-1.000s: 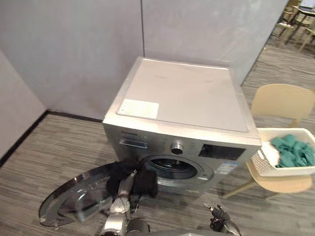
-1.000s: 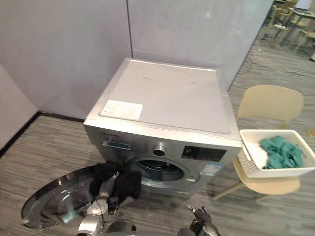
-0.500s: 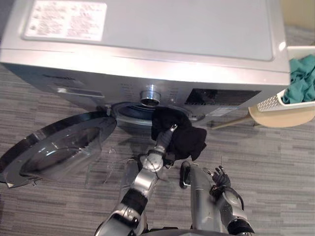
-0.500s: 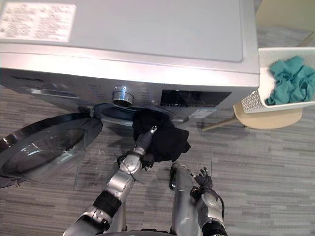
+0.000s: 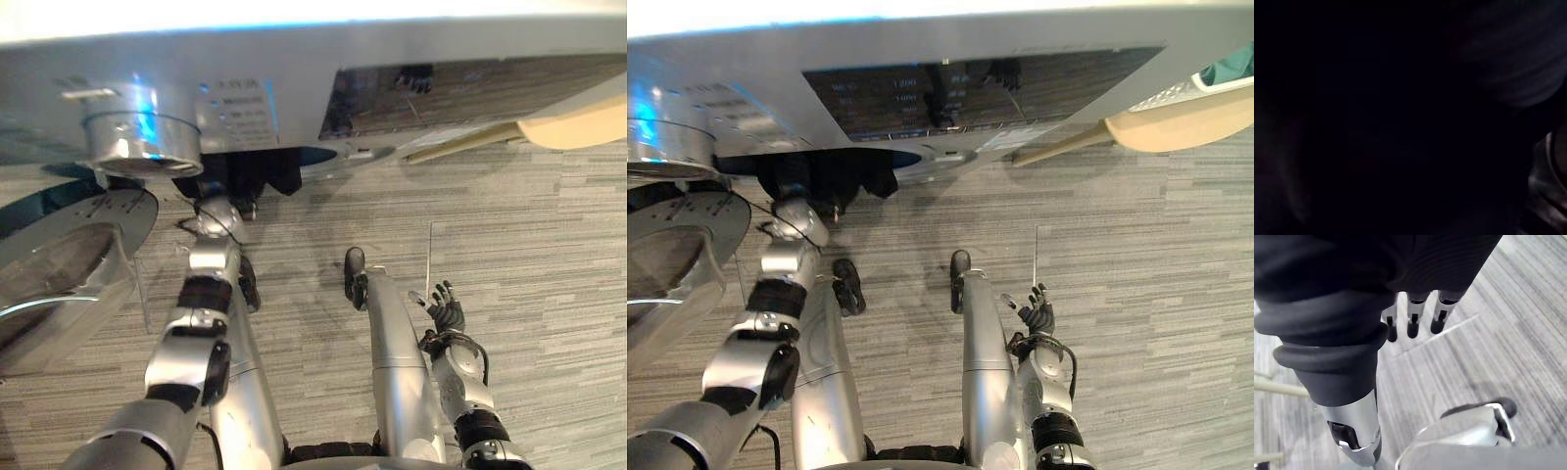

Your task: Pick up the laundry basket with both hands and put the clothes into the washing machine.

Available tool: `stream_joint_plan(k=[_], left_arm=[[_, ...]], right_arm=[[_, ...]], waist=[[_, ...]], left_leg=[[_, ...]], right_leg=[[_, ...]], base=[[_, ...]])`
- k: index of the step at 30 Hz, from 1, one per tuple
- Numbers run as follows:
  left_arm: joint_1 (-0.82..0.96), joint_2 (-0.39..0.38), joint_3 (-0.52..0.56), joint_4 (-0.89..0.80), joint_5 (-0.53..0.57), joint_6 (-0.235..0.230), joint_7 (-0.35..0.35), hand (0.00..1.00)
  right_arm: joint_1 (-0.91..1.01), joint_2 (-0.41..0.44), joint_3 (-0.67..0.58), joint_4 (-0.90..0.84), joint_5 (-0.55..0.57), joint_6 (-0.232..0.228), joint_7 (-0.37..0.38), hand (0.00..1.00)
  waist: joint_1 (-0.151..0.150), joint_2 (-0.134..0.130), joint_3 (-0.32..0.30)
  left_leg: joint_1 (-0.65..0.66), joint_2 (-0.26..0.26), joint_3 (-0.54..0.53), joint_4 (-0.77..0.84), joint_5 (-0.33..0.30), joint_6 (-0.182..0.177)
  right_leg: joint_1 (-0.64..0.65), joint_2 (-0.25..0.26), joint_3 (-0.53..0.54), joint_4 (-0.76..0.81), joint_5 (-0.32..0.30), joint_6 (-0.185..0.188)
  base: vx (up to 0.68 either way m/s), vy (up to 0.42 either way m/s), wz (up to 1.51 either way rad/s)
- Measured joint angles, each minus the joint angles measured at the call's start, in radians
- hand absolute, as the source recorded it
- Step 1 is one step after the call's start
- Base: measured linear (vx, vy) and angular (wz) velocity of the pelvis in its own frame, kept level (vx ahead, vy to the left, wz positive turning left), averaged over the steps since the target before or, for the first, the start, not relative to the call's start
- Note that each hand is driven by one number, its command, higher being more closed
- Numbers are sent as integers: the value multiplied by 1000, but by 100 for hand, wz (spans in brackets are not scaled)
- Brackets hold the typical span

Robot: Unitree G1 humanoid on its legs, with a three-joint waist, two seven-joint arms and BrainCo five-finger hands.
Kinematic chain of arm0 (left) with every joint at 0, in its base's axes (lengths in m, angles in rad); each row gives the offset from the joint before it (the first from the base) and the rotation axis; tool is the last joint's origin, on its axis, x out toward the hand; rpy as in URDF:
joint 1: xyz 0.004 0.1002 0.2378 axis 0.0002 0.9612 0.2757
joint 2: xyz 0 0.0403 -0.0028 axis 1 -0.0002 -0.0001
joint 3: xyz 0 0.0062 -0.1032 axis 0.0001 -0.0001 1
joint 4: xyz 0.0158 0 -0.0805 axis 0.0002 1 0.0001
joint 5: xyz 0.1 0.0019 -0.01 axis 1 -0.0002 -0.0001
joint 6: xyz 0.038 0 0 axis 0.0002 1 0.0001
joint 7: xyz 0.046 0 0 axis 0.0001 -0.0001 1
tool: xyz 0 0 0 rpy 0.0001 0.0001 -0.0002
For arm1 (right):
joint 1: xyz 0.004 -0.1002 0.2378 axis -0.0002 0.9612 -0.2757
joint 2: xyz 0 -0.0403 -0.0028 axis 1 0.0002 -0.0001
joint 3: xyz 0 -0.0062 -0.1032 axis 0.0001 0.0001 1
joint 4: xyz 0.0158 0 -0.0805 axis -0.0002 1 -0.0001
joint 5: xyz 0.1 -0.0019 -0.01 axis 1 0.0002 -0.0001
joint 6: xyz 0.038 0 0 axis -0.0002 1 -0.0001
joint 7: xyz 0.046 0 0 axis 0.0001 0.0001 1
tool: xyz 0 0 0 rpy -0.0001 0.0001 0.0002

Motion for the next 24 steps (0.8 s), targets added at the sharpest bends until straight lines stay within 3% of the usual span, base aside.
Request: stream_joint_plan(k=[4, 9, 10, 11, 13, 14, 17, 18, 21, 24], left_arm=[[-104, 86, -10, -1, -6, 10, 0, 100], [-279, 211, -130, -164, -16, 10, 34, 100], [-348, 240, -169, -193, -16, 3, 43, 100], [-394, 267, -201, -179, -26, -47, 46, 100], [-424, 283, -248, -183, -23, -45, 62, 100], [-452, 290, -261, -185, -25, -66, 82, 100], [-466, 317, -321, -208, -11, -66, 165, 100], [-473, 329, -359, -208, 41, -55, 203, 0], [-505, 342, -428, -208, 168, -10, 236, 0], [-511, 357, -459, -207, 270, 28, 218, 0]], right_arm=[[9, -6, 0, 48, 6, 1, 7, 0], [30, -2, 2, 58, 40, -1, 13, 0], [35, -2, 3, 58, 41, -2, 21, 0], [38, -2, 9, 56, 44, -2, 34, 0], [56, -2, 8, 48, 50, -6, 52, 0], [55, -3, 10, 47, 53, -6, 55, 0], [60, -3, 7, 48, 55, -10, 55, 0], [66, -4, 7, 47, 56, -6, 54, 0], [91, -4, 7, 34, 56, -4, 54, 0], [91, -2, 7, 35, 57, -3, 56, 0]], waist=[[-8, 1, 1], [-16, 3, 14], [-16, 3, 14], [-22, 3, 14], [-17, 5, 15], [-18, 6, 18], [-17, 6, 20], [-15, 5, 21], [-12, 5, 21], [-14, 1, 24]], left_leg=[[-69, 20, -3, 52, -18, 9], [-117, 31, -4, 81, -23, 17], [-121, 31, -4, 84, -23, 18], [-125, 32, -3, 86, -23, 19], [-130, 34, 3, 89, -24, 20], [-134, 36, 3, 94, -24, 20], [-143, 37, 3, 96, -23, 20], [-146, 37, 2, 102, -26, 25], [-165, 37, 2, 124, -33, 37], [-168, 41, 9, 131, -40, 50]], right_leg=[[-60, 17, 5, 18, 8, 2], [-95, 30, 10, 18, 25, 9], [-99, 31, 12, 17, 28, 11], [-100, 32, 13, 14, 31, 13], [-112, 39, 22, 9, 37, 16], [-114, 45, 26, 2, 44, 18], [-117, 48, 27, -12, 55, 18], [-117, 47, 27, -12, 55, 18], [-127, 47, 31, -12, 60, 28], [-128, 47, 41, -16, 67, 39]], base=[[-57, 0, -20], [-38, 5, -13], [-27, 7, -7], [-21, 5, -8], [-11, 4, -15], [-6, 10, -19], [-8, 24, -11], [-11, 27, -3], [-15, 35, -6], [-28, 44, -11]])
